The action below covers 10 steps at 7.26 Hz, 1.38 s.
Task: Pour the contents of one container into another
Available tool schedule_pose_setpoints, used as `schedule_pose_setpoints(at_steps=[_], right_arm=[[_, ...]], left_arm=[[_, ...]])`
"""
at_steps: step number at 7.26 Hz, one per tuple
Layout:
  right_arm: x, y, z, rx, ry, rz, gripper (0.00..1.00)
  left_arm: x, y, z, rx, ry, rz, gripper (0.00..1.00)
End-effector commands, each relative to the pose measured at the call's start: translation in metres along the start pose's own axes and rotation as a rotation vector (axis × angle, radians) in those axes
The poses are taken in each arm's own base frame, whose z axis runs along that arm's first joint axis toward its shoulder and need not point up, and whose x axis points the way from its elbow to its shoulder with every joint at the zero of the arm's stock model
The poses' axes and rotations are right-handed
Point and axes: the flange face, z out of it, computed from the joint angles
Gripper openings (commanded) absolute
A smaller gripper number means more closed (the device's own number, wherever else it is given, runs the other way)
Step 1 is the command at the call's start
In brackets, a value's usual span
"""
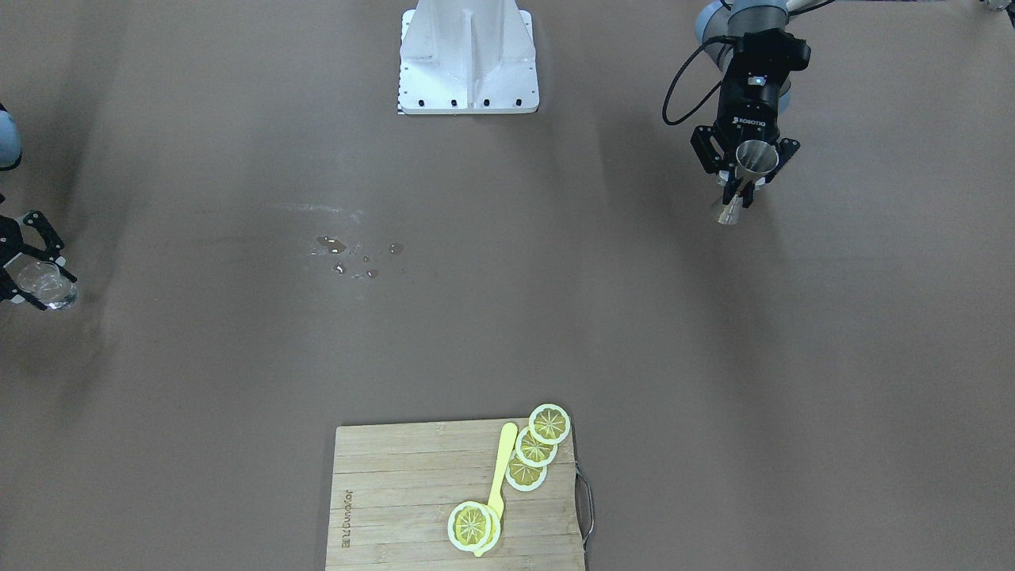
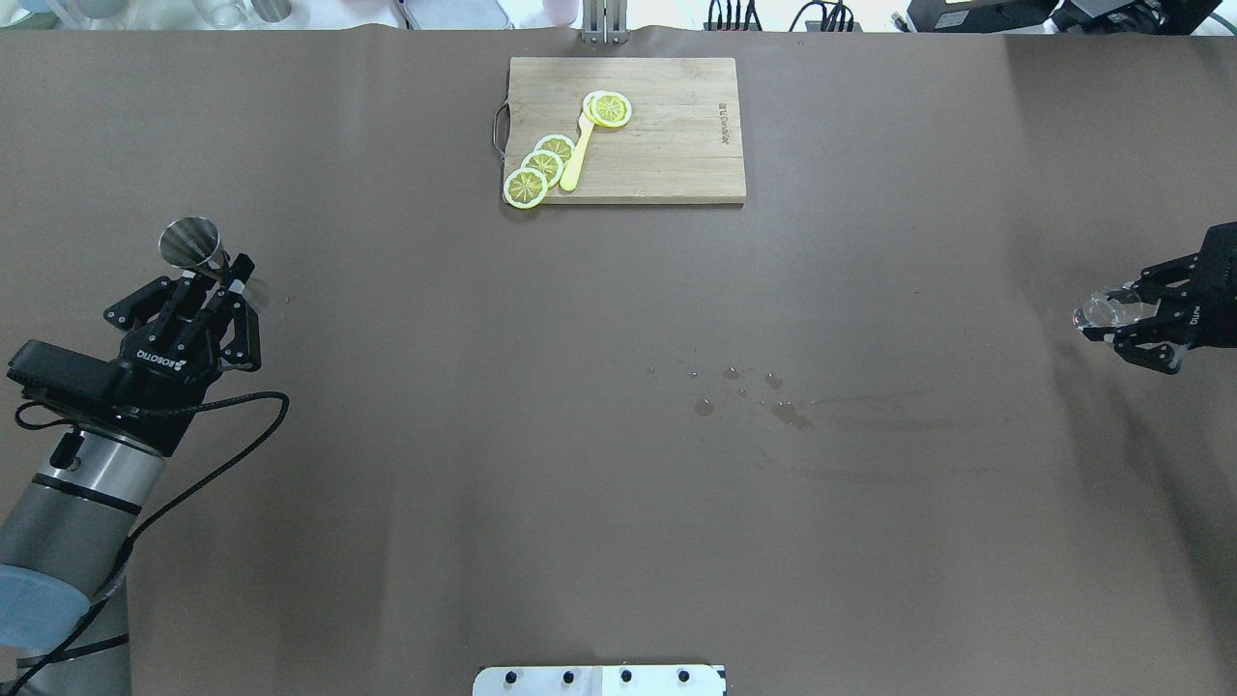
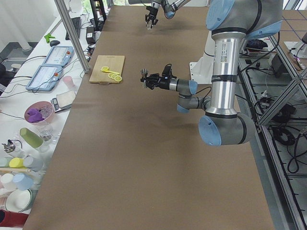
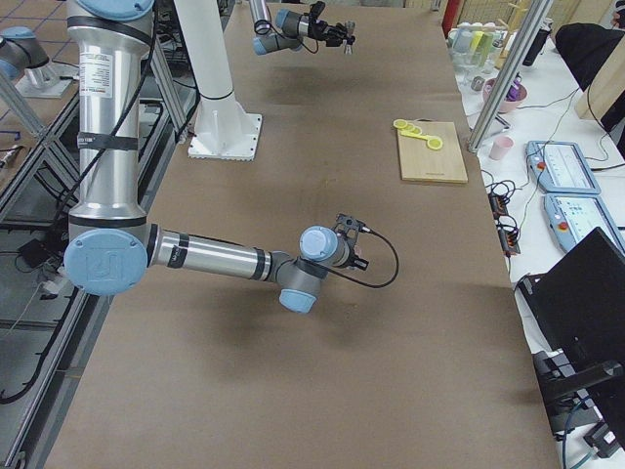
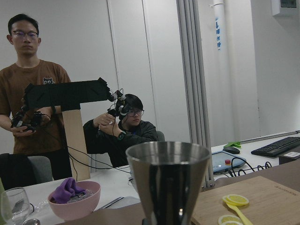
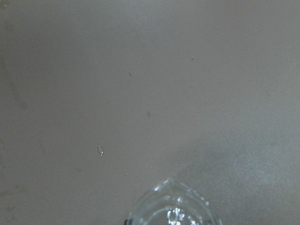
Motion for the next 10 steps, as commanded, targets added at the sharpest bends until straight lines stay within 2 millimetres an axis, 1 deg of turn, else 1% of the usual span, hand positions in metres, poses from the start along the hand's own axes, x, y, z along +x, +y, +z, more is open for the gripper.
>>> schedule_pose_setpoints(at_steps=[1,2,3,5,6,7,8,10], right_arm=[[-0.011,0.003,0.016,0.001,0.008,-0.009,0.00],[-0.008,0.002,0.023,0.001,0.005,-0.011,0.00],[-0.007,0.010,0.032,0.016,0.000,-0.024,0.00],[-0.006,0.007,0.034,0.036,-0.006,0.000,0.00],[-0.007,0.004,0.033,0.043,-0.007,-0.004,0.00],[-0.008,0.004,0.032,0.056,-0.009,-0.012,0.00],[-0.009,0.008,0.031,0.074,-0.010,-0.017,0.99],[-0.010,0.009,0.032,0.074,-0.014,0.036,1.00]], left_arm=[[-0.001,0.003,0.002,0.008,-0.103,0.058,0.00],[0.000,0.006,0.006,0.011,-0.169,0.090,0.00],[0.003,0.011,0.010,0.000,-0.201,0.075,0.00],[0.014,0.028,0.021,-0.041,-0.248,0.031,0.00],[0.017,0.035,0.024,-0.044,-0.279,0.015,0.00],[0.016,0.040,0.027,-0.029,-0.318,0.003,0.00],[0.014,0.046,0.029,-0.022,-0.340,-0.018,0.00],[0.011,0.059,0.034,-0.017,-0.384,-0.060,0.00]])
